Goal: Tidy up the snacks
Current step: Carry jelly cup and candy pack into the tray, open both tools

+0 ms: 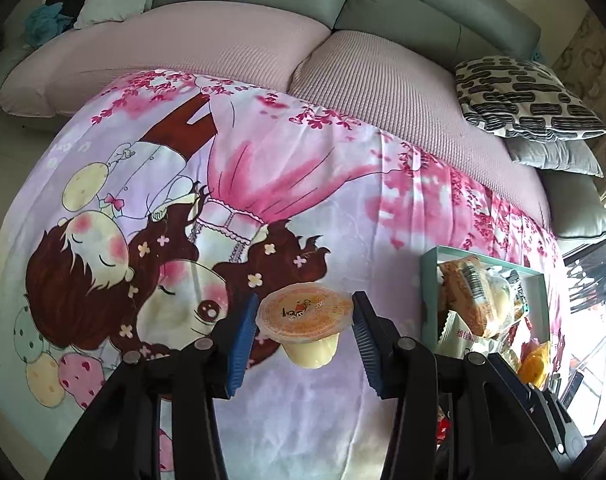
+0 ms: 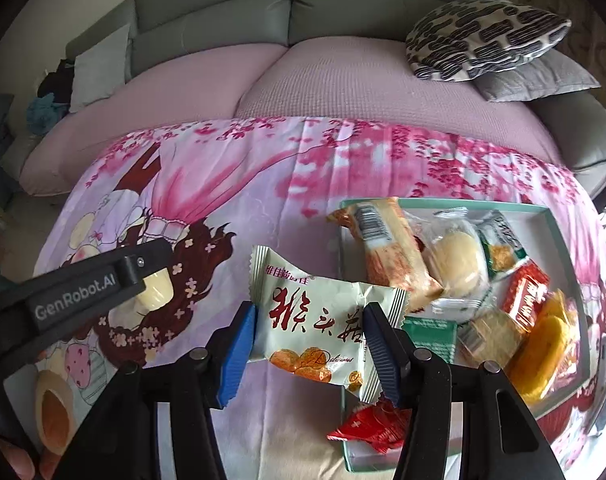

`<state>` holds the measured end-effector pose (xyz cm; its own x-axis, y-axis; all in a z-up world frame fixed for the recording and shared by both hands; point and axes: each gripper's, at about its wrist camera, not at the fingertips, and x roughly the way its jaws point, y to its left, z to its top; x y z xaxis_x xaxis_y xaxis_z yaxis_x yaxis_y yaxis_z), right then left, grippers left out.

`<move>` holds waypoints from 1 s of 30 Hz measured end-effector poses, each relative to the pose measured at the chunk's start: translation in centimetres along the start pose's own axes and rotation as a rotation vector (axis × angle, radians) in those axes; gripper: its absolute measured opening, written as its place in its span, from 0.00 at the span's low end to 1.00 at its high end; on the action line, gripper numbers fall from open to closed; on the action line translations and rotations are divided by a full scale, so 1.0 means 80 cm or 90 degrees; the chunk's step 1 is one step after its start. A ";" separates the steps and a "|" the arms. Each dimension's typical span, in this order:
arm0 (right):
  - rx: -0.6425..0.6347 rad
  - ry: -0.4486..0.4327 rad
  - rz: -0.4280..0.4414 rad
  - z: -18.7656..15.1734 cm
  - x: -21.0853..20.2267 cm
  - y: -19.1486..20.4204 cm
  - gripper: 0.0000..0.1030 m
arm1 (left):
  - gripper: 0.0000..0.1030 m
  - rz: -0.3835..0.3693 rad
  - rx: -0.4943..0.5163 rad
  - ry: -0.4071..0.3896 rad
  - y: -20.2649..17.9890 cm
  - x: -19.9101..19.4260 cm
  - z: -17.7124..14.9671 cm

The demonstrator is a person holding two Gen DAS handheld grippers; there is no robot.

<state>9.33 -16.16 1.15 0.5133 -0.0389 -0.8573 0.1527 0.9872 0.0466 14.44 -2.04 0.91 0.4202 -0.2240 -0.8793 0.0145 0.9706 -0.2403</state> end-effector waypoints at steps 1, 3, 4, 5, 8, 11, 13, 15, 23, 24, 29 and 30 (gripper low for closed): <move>0.006 -0.007 -0.002 -0.002 -0.003 -0.002 0.56 | 0.48 -0.002 -0.001 -0.004 -0.002 -0.001 -0.002; 0.013 -0.022 -0.025 -0.005 -0.009 -0.003 0.56 | 0.48 -0.006 0.001 -0.010 -0.007 -0.004 -0.004; 0.015 -0.029 -0.032 -0.006 -0.012 -0.004 0.56 | 0.48 -0.006 0.002 -0.012 -0.009 -0.005 -0.004; 0.019 -0.032 -0.039 -0.007 -0.015 -0.005 0.56 | 0.48 -0.007 0.005 -0.013 -0.012 -0.005 -0.004; 0.040 -0.038 -0.048 -0.007 -0.019 -0.012 0.56 | 0.48 -0.014 0.009 -0.012 -0.021 -0.004 -0.002; 0.059 -0.038 -0.066 -0.007 -0.021 -0.024 0.56 | 0.48 -0.019 0.017 -0.012 -0.034 -0.003 -0.001; 0.067 -0.041 -0.086 -0.007 -0.024 -0.035 0.56 | 0.48 -0.019 0.029 -0.013 -0.045 -0.002 0.000; 0.077 -0.040 -0.117 -0.006 -0.030 -0.051 0.56 | 0.48 -0.026 0.035 -0.012 -0.055 -0.001 0.000; 0.160 -0.044 -0.209 -0.008 -0.044 -0.138 0.56 | 0.48 -0.054 0.093 -0.015 -0.106 -0.004 -0.005; 0.174 -0.042 -0.215 -0.010 -0.045 -0.149 0.56 | 0.48 -0.057 0.101 -0.015 -0.113 -0.004 -0.006; 0.205 -0.036 -0.235 -0.015 -0.044 -0.184 0.56 | 0.48 -0.085 0.135 -0.005 -0.144 -0.003 -0.014; 0.209 -0.035 -0.232 -0.015 -0.043 -0.188 0.56 | 0.48 -0.091 0.146 -0.001 -0.153 -0.002 -0.017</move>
<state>4.23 -30.71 2.77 0.4193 -0.3901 -0.8198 0.5843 0.8071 -0.0852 13.00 -14.00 3.43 0.4003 -0.3596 -0.8429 0.2785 0.9240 -0.2620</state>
